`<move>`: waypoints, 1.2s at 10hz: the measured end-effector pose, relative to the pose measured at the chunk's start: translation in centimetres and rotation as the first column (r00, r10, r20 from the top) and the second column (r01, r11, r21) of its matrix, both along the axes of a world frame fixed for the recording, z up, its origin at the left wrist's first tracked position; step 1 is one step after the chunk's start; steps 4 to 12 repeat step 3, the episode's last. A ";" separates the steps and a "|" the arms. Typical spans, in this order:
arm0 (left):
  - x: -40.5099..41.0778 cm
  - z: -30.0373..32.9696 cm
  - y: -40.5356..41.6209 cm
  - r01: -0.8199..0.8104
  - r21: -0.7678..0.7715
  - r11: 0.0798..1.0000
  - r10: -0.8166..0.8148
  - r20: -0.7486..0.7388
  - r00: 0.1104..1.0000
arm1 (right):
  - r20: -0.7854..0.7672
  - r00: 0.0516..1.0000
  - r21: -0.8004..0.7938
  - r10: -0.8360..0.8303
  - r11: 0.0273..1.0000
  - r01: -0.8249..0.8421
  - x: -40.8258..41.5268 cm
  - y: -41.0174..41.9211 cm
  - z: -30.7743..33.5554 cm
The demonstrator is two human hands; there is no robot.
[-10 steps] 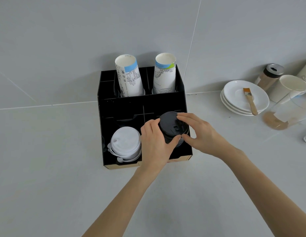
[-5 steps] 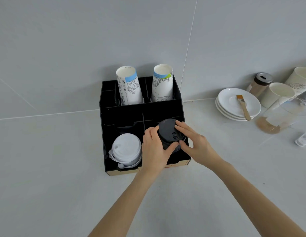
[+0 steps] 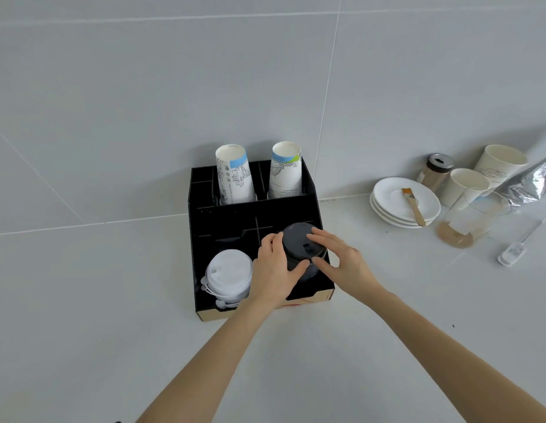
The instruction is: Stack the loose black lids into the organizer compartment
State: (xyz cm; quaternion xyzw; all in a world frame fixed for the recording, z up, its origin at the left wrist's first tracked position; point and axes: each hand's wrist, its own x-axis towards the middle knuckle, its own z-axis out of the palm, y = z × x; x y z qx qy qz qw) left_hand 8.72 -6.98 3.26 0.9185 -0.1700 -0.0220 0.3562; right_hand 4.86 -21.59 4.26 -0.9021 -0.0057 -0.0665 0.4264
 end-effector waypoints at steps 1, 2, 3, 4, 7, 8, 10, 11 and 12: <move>0.0 1.0 0.8 0.043 0.081 0.996 -0.042 -0.022 0.999 | 0.028 1.000 -0.056 -0.014 0.998 0.015 0.2 0.2 1.6; 0.3 2.2 1.6 0.060 0.094 0.994 -0.059 -0.019 0.998 | 0.065 0.998 -0.086 -0.025 0.996 0.031 0.6 0.4 3.3; 2.0 5.6 2.9 0.022 0.085 0.996 -0.028 0.072 0.997 | 0.109 0.994 -0.231 -0.025 0.972 0.050 1.9 0.1 6.8; 2.0 5.6 2.9 0.022 0.085 0.996 -0.028 0.072 0.997 | 0.109 0.994 -0.231 -0.025 0.972 0.050 1.9 0.1 6.8; 2.0 5.6 2.9 0.022 0.085 0.996 -0.028 0.072 0.997 | 0.109 0.994 -0.231 -0.025 0.972 0.050 1.9 0.1 6.8; 2.0 5.6 2.9 0.022 0.085 0.996 -0.028 0.072 0.997 | 0.109 0.994 -0.231 -0.025 0.972 0.050 1.9 0.1 6.8; 2.0 5.6 2.9 0.022 0.085 0.996 -0.028 0.072 0.997 | 0.109 0.994 -0.231 -0.025 0.972 0.050 1.9 0.1 6.8; 2.0 5.6 2.9 0.022 0.085 0.996 -0.028 0.072 0.997 | 0.109 0.994 -0.231 -0.025 0.972 0.050 1.9 0.1 6.8; 2.0 5.6 2.9 0.022 0.085 0.996 -0.028 0.072 0.997 | 0.109 0.994 -0.231 -0.025 0.972 0.050 1.9 0.1 6.8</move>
